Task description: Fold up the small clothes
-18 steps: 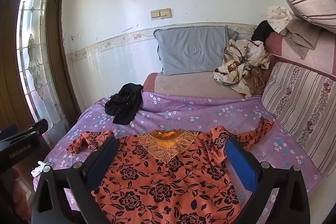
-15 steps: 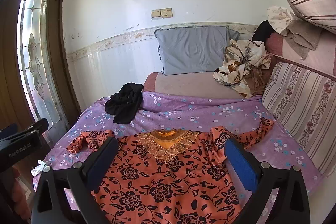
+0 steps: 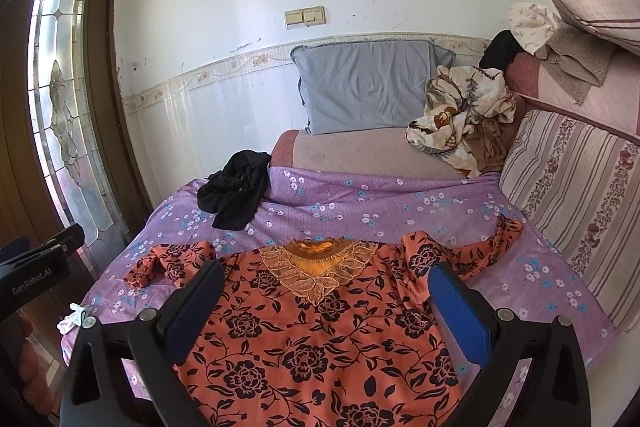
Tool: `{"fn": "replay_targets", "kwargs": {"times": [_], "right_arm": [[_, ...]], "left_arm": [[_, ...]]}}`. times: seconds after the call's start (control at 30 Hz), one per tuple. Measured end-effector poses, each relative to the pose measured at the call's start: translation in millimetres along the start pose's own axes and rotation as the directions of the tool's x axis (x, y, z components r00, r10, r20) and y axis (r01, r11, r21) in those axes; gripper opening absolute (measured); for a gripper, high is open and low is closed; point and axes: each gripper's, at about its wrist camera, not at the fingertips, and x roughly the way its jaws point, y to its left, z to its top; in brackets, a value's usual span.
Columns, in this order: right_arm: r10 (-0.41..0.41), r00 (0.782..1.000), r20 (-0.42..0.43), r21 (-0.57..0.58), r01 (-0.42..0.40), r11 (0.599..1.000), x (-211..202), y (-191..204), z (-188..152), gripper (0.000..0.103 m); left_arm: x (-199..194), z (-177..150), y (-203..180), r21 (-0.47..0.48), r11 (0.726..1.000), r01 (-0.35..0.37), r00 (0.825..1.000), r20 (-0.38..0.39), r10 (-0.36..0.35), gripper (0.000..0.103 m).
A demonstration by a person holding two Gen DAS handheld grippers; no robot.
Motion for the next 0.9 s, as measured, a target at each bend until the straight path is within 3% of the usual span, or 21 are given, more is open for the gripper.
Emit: {"fn": "replay_targets", "kwargs": {"times": [0.5,0.73,0.8,0.87,0.9], "right_arm": [[-0.006,0.999,-0.052,0.014,0.007,1.0,31,-10,-5,0.103],[-0.005,0.995,-0.099,0.069,0.012,0.998,65,-33,-10,0.103],[0.031,0.992,-0.119,0.115,-0.017,0.993,81,-50,-14,0.103],[0.051,0.989,-0.141,0.158,-0.028,0.987,102,-80,-20,0.103],[0.08,0.986,-0.149,0.206,-0.048,0.977,115,-99,-25,0.103]], "left_arm": [[28,1,-16,0.013,1.0,-0.004,0.999,-0.04,0.005,0.103],[80,-8,-47,0.056,0.998,0.028,0.995,-0.096,-0.022,0.103],[112,-18,-59,0.073,0.996,0.058,0.986,-0.159,-0.046,0.103],[162,-29,-79,0.076,0.99,0.115,0.966,-0.243,-0.093,0.103],[200,-45,-94,0.05,0.983,0.174,0.927,-0.345,-0.147,0.103]]}}
